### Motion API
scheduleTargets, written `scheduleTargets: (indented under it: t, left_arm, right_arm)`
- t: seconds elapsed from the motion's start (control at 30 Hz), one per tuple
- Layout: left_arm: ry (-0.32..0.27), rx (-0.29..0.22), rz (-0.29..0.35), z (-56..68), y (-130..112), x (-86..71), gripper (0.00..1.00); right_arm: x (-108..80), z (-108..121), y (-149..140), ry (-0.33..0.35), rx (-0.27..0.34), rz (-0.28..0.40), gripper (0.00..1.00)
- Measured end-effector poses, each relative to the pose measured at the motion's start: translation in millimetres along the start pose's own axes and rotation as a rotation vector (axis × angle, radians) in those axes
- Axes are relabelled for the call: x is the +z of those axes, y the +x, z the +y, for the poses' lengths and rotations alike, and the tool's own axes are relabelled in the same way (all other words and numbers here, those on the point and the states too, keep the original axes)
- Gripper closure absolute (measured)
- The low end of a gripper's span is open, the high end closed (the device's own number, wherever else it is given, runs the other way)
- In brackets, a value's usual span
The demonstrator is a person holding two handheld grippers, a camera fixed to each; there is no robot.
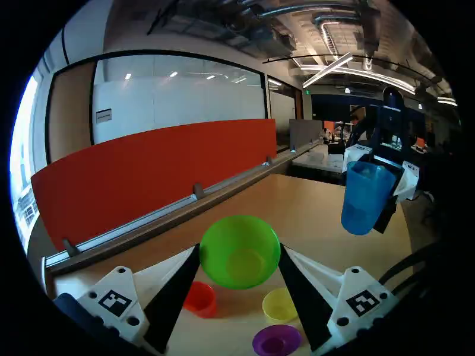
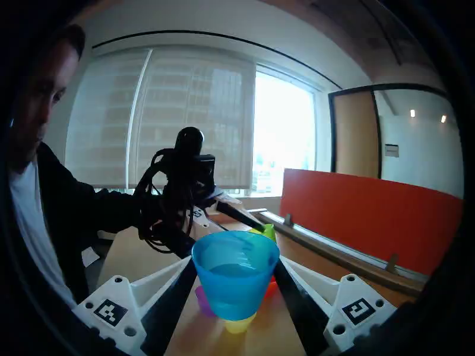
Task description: Pour water
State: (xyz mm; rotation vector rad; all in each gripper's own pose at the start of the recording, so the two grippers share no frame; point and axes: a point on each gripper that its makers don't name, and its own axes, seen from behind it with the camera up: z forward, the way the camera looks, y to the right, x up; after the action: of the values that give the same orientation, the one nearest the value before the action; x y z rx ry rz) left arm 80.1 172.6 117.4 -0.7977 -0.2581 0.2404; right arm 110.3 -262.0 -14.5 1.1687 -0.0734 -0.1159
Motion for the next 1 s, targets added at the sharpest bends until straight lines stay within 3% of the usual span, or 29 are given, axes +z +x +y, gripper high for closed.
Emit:
scheduleTargets:
  t: [0.3, 0.7, 1.0]
  left_arm:
    - [-0.003, -0.033, 0.063, 1.0, 12.7, -7.8, 0.09]
    - [-0.027, -0.078, 0.151, 12.9, 27.8, -11.4, 0.09]
    - [-0.029, -0.081, 0.192, 17.0, 34.3, -13.4, 0.09]
  right_arm:
    - [1.3, -0.7, 1.4, -0.002, -0.002, 0.002, 0.1]
    - [4.0, -2.2, 3.9, -0.001, -0.004, 0.007, 0.1]
    - [3.7, -3.0, 4.8, 0.0, -0.006, 0.004, 0.1]
